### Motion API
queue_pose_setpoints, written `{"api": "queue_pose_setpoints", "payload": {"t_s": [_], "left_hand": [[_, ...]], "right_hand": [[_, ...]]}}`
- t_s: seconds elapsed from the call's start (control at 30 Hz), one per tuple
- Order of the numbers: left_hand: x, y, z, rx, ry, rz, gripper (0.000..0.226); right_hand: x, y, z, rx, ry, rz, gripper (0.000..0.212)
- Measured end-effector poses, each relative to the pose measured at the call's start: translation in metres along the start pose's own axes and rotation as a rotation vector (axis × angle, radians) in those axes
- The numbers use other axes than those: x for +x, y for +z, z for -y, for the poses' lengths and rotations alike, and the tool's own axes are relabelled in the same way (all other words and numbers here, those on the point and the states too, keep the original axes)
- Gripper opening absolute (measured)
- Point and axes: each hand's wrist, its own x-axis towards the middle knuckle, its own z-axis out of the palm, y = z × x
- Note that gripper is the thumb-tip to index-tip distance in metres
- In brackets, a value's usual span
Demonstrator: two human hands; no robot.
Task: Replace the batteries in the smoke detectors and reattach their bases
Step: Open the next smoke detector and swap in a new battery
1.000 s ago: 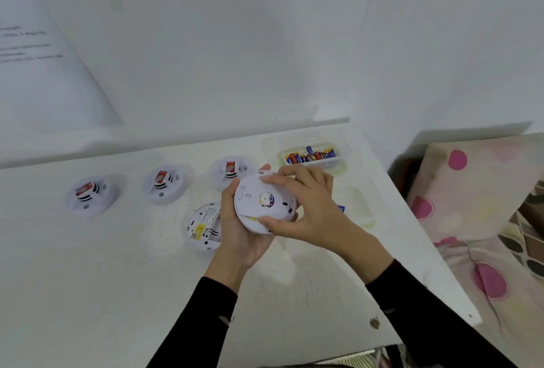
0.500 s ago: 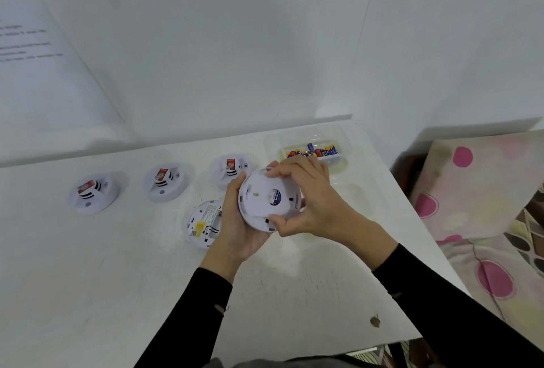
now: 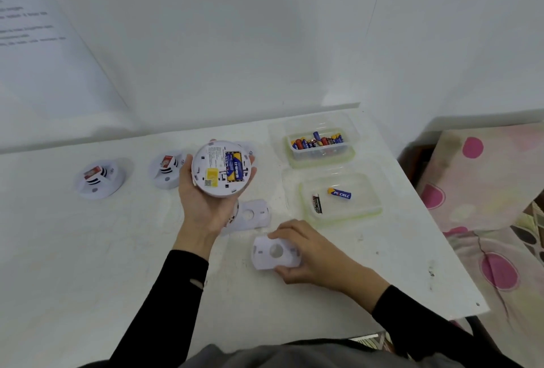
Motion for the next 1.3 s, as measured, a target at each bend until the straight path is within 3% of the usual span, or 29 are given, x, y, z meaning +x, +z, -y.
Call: {"api": "queue_pose_setpoints", "payload": {"t_s": [0.2, 0.33, 0.47, 0.87, 1.1, 1.3], "left_hand": [[-0.003, 0.009, 0.01, 0.009, -0.065, 0.026, 0.053], [-0.002, 0.018, 0.022, 0.042, -0.112, 0.056, 0.053], [-0.002, 0.036, 0.033, 0.051, -0.139, 0.081, 0.05], [-0.005, 0.061, 0.051, 0.121, -0.214, 0.043, 0.046], [0.005, 0.07, 0.054, 0.112, -0.171, 0.013, 0.042], [0.018, 0.084, 0.045, 0.121, -0.175, 0.065, 0.045]], "right_hand": [[0.001, -0.005, 0.001, -0.007, -0.028, -0.007, 0.053], [0.027, -0.045, 0.025, 0.08, -0.074, -0.348, 0.021], [0.056, -0.08, 0.024, 0.034, -0.01, -0.59, 0.022], [0.073, -0.096, 0.022, -0.104, 0.063, -0.565, 0.02], [0.073, -0.091, 0.024, -0.116, 0.142, -0.525, 0.028], [0.081, -0.114, 0.026, -0.046, 0.126, -0.605, 0.025]]}}
